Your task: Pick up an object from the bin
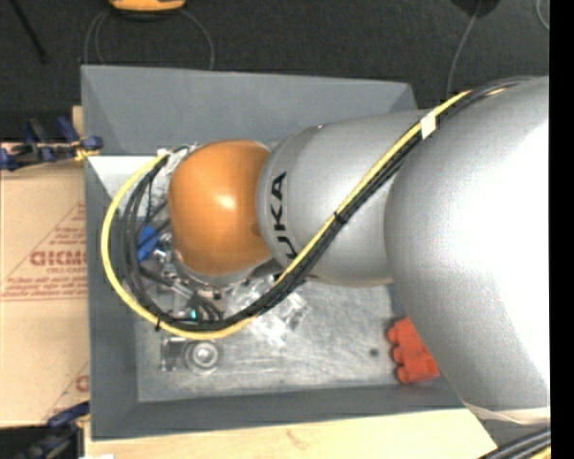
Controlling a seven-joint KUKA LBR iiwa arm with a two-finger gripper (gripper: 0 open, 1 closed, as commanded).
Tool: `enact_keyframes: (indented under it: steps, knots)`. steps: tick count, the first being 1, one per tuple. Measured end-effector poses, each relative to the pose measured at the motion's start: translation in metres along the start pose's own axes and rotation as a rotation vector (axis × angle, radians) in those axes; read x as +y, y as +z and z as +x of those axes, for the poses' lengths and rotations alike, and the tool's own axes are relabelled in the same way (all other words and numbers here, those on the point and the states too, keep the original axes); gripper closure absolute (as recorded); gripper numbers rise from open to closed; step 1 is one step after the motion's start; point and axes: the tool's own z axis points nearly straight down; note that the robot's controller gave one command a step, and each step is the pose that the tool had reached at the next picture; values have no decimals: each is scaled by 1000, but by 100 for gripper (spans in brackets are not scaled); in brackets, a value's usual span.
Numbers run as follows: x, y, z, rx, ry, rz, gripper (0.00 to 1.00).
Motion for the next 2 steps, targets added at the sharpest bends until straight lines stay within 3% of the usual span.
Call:
enact_keyframes:
  steps: [1,2]
  knots:
    - [-52,80,-3,-16,-77,-2,0]
    - [-48,75,-4,-19,-78,-6,100]
